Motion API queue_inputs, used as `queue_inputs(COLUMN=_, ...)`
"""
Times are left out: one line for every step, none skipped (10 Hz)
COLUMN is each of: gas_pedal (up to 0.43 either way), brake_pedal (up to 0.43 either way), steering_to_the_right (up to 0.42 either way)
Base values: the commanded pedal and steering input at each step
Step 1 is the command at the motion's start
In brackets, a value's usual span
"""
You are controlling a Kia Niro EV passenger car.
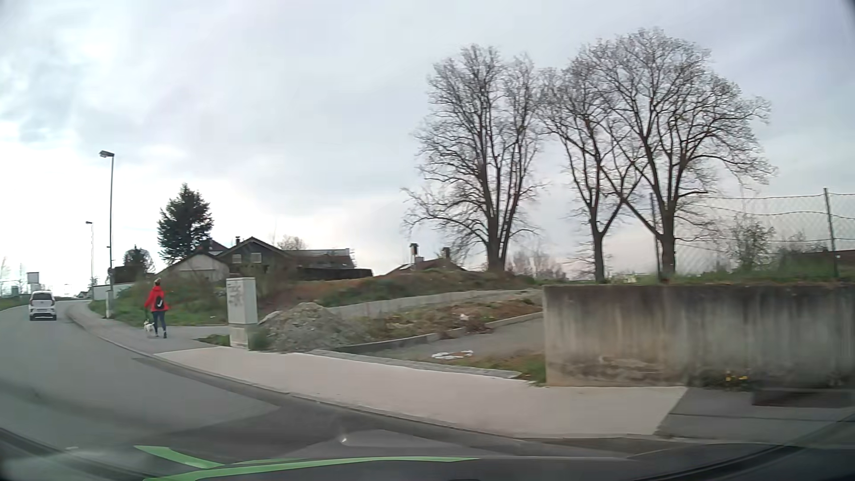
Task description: Follow the waypoints while adhering to traffic rules and regulations
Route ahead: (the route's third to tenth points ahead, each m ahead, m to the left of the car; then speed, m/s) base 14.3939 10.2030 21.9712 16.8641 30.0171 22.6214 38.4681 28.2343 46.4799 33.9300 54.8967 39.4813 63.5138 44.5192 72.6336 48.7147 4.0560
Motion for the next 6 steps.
queue_inputs(gas_pedal=0.28, brake_pedal=0.0, steering_to_the_right=-0.645)
queue_inputs(gas_pedal=0.299, brake_pedal=0.0, steering_to_the_right=-0.633)
queue_inputs(gas_pedal=0.311, brake_pedal=0.0, steering_to_the_right=-0.614)
queue_inputs(gas_pedal=0.319, brake_pedal=0.0, steering_to_the_right=-0.597)
queue_inputs(gas_pedal=0.331, brake_pedal=0.0, steering_to_the_right=-0.567)
queue_inputs(gas_pedal=0.35, brake_pedal=0.0, steering_to_the_right=-0.54)
